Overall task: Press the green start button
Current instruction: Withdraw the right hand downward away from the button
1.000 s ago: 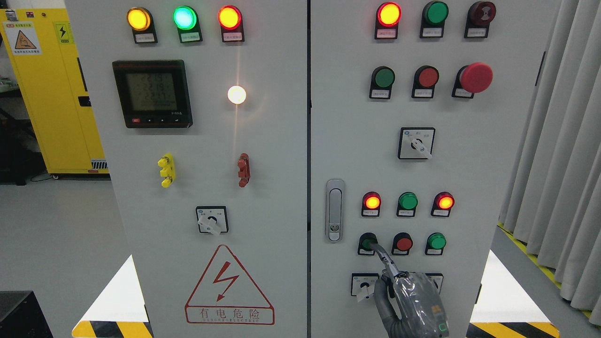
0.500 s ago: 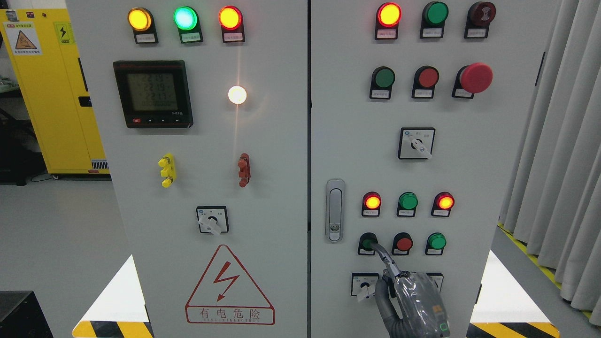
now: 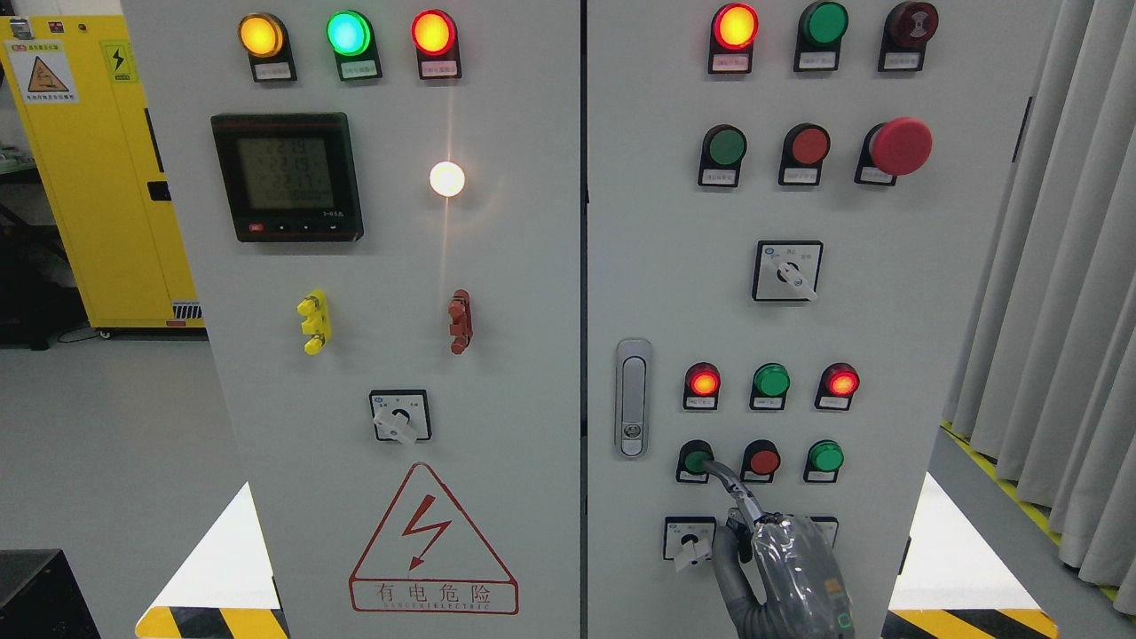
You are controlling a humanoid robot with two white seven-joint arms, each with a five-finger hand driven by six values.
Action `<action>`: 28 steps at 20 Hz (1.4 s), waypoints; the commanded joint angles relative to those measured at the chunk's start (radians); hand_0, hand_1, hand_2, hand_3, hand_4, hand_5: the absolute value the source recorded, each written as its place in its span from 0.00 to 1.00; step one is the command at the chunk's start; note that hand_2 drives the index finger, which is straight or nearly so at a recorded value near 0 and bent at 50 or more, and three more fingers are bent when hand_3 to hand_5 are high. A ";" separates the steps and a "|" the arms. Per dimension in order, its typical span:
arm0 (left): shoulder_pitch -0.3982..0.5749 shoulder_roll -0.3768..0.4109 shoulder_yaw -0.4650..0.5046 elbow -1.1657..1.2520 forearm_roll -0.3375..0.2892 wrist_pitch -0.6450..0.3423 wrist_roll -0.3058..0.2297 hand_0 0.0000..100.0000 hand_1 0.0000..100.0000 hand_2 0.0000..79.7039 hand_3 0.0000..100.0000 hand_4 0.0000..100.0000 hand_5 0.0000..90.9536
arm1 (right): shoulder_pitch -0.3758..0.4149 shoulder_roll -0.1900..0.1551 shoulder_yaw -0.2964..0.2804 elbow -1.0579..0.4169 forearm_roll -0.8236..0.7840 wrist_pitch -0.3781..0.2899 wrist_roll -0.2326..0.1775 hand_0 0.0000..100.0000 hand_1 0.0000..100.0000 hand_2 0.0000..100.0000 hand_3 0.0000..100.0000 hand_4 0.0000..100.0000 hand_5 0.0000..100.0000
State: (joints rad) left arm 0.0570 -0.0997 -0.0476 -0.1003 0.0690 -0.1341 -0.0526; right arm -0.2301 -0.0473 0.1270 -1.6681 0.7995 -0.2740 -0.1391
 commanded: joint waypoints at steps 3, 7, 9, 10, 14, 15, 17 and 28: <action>0.000 0.000 0.000 0.001 0.000 0.001 0.000 0.12 0.56 0.00 0.00 0.00 0.00 | 0.055 0.001 0.051 -0.120 -0.111 -0.051 -0.004 1.00 1.00 0.03 0.80 0.87 0.89; 0.000 0.000 0.000 0.001 0.000 0.001 0.000 0.12 0.56 0.00 0.00 0.00 0.00 | 0.121 0.007 0.079 -0.183 -0.195 -0.051 -0.004 1.00 0.95 0.03 0.65 0.73 0.77; 0.000 0.000 0.000 0.001 0.000 0.001 0.000 0.12 0.56 0.00 0.00 0.00 0.00 | 0.155 0.010 0.094 -0.211 -0.270 -0.051 -0.004 1.00 0.88 0.04 0.56 0.62 0.69; 0.001 0.000 0.000 -0.001 0.000 0.001 0.000 0.12 0.56 0.00 0.00 0.00 0.00 | 0.169 0.010 0.109 -0.229 -0.325 -0.048 -0.002 1.00 0.85 0.04 0.52 0.56 0.64; 0.000 0.000 0.000 0.001 0.000 0.001 0.000 0.12 0.56 0.00 0.00 0.00 0.00 | 0.232 0.009 0.132 -0.283 -0.529 -0.039 0.065 0.90 0.72 0.04 0.29 0.30 0.29; 0.000 0.000 0.000 0.001 0.000 0.001 0.000 0.12 0.56 0.00 0.00 0.00 0.00 | 0.245 0.009 0.132 -0.289 -0.542 -0.039 0.070 0.88 0.70 0.03 0.26 0.28 0.26; 0.000 0.000 0.000 0.001 0.000 0.001 0.000 0.12 0.56 0.00 0.00 0.00 0.00 | 0.267 0.009 0.132 -0.294 -0.552 -0.043 0.072 0.71 0.61 0.00 0.18 0.21 0.17; 0.000 0.000 0.000 0.001 0.000 0.001 0.000 0.12 0.56 0.00 0.00 0.00 0.00 | 0.295 0.009 0.143 -0.292 -0.592 -0.037 0.072 0.44 0.55 0.00 0.12 0.15 0.10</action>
State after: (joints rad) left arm 0.0569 -0.0997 -0.0476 -0.1003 0.0690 -0.1341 -0.0526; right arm 0.0482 -0.0394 0.2464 -1.9198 0.2366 -0.3132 -0.0678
